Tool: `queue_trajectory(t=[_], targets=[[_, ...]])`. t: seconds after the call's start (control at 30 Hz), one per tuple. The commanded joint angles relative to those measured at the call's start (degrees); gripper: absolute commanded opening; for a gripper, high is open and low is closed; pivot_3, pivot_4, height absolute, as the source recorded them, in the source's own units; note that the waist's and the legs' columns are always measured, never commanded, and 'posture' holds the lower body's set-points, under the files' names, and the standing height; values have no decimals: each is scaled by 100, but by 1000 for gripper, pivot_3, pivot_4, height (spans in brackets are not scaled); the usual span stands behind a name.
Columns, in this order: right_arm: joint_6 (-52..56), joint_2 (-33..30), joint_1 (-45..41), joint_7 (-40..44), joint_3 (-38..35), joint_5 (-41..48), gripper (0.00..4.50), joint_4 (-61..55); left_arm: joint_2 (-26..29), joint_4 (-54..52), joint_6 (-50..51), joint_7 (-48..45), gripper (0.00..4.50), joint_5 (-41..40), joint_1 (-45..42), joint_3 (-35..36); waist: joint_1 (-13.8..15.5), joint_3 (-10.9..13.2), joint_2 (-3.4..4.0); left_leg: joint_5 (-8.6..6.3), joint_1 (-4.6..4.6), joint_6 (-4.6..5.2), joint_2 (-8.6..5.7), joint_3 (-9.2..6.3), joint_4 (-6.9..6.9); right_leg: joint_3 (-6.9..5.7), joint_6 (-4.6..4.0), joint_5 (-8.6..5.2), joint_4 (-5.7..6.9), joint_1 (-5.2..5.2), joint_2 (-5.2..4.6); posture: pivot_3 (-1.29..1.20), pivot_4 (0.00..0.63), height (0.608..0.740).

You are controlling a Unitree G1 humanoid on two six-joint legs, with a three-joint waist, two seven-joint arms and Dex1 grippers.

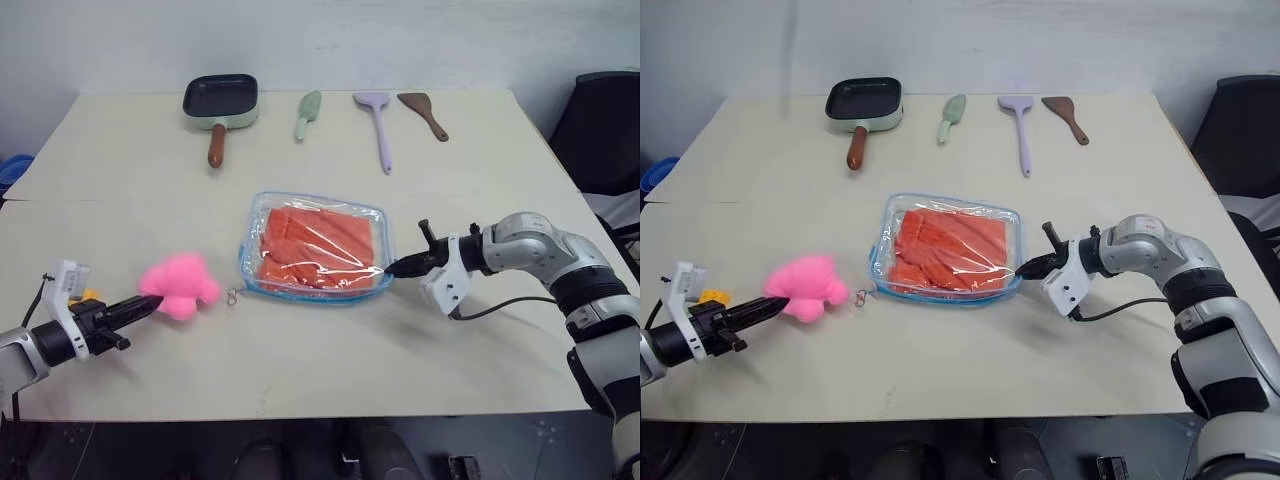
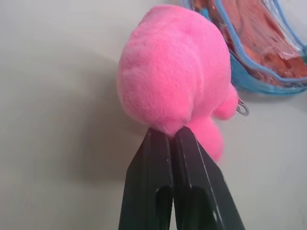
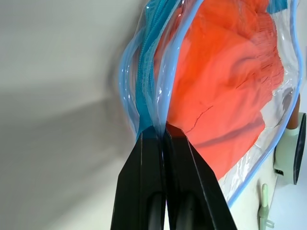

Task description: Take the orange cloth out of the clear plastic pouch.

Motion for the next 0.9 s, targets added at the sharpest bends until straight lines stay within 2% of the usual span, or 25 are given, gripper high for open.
queue_trajectory(t=[0.03, 0.2, 0.3, 0.5, 0.6, 0.67, 0.73, 0.83, 0.9], targets=[[-29, -215, 63, -34, -187, 255, 24, -178, 139, 178, -119, 33, 0, 72, -123, 344, 1, 0, 0, 0, 0, 0, 0, 0, 0, 0, 0, 0, 0, 0, 1, 0, 150, 740], [111, -176, 157, 66, -154, 480, 24, -337, -36, -79, -113, 123, 0, 67, -156, 116, 2, 0, 0, -1, -1, -1, 0, 0, 0, 0, 0, 0, 1, -1, 0, 0, 150, 740], [312, -179, 208, 394, -106, 860, 650, -431, -263, -198, -18, 374, 669, -22, -289, 19, 9, 0, 0, -1, 0, -1, 0, 0, 0, 0, 0, 0, 1, 0, 0, 0, 150, 740], [663, -408, 475, 737, -275, 1353, 2729, -813, -431, -687, 176, 422, 2550, -238, -175, 31, 12, 0, 0, -1, -1, -1, 1, 0, -1, -1, 0, 0, 1, -1, 0, 0, 150, 740], [1116, -667, 856, 762, -562, 1764, 3644, -1315, -263, -606, 240, 431, 3363, -253, -160, 329, 23, 0, 0, -1, -1, -1, 1, 0, -1, -1, 0, 0, 1, 0, -1, 0, 150, 740], [1614, -812, 1177, 775, -820, 2098, 4414, -1808, -112, -572, 288, 310, 4013, -341, -137, 574, 26, 1, -1, -1, -2, -2, 1, -1, -1, -2, 0, 0, 1, 0, -1, 0, 150, 740], [2322, -974, 1567, 921, -1050, 2579, 4464, -2472, 58, -666, 350, 147, 4023, -486, -145, 767, 22, 0, -1, -2, -1, -3, 2, -2, -1, -2, 0, 0, 1, -1, -1, 0, 150, 740], [3989, -1210, 2297, 1149, -1443, 3722, 4464, -3829, 394, -1133, 474, -131, 4023, -919, -384, 852, 43, 0, -1, -3, -2, -5, 2, -4, -1, -3, 0, 0, 2, 0, -1, 0, 150, 740], [5539, -1321, 2754, 1056, -1716, 4782, 4464, -4953, 771, -1704, 259, -295, 4023, -827, -795, 289, 112, 1, -3, -5, -4, -8, 2, -9, -2, -5, 0, 0, 0, 3, -3, 0, 150, 740]])
